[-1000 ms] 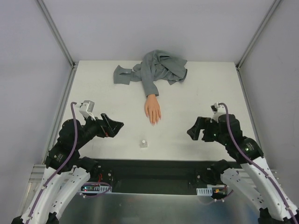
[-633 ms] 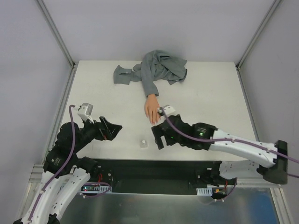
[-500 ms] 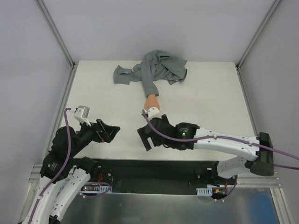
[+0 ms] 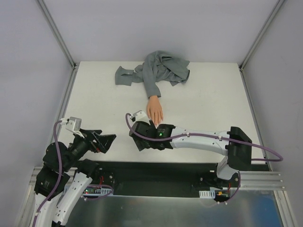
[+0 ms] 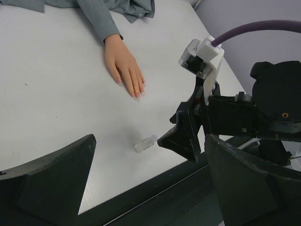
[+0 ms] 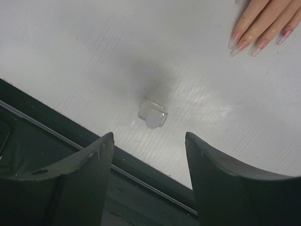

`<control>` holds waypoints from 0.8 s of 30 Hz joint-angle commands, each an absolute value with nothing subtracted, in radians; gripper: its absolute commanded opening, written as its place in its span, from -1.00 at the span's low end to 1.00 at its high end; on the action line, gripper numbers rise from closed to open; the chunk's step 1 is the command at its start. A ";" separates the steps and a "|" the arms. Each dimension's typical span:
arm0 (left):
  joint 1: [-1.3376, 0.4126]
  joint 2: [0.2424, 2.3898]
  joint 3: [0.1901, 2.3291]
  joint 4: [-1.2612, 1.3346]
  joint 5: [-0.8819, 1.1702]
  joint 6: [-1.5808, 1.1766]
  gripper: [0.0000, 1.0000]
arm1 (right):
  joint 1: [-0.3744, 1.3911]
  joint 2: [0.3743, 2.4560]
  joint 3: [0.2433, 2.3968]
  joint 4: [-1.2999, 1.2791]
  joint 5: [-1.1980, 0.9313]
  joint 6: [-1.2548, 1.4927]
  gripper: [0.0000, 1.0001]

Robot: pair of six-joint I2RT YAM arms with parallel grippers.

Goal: Paint the nails

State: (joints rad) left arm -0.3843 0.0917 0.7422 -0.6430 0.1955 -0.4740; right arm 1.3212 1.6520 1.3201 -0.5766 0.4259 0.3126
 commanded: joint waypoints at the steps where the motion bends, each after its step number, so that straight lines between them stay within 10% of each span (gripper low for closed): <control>1: -0.376 0.078 0.764 -0.666 0.169 -0.446 0.98 | 1.302 1.658 1.310 -0.540 0.419 0.371 0.26; 24: -0.376 0.086 0.742 -0.667 0.169 -0.449 0.98 | 1.289 1.758 1.247 -0.449 0.367 0.396 -0.07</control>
State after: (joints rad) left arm -0.3843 0.0826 0.7418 -0.6796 0.1947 -0.4629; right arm 1.2938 1.7412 1.2453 -0.4866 0.3767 0.3805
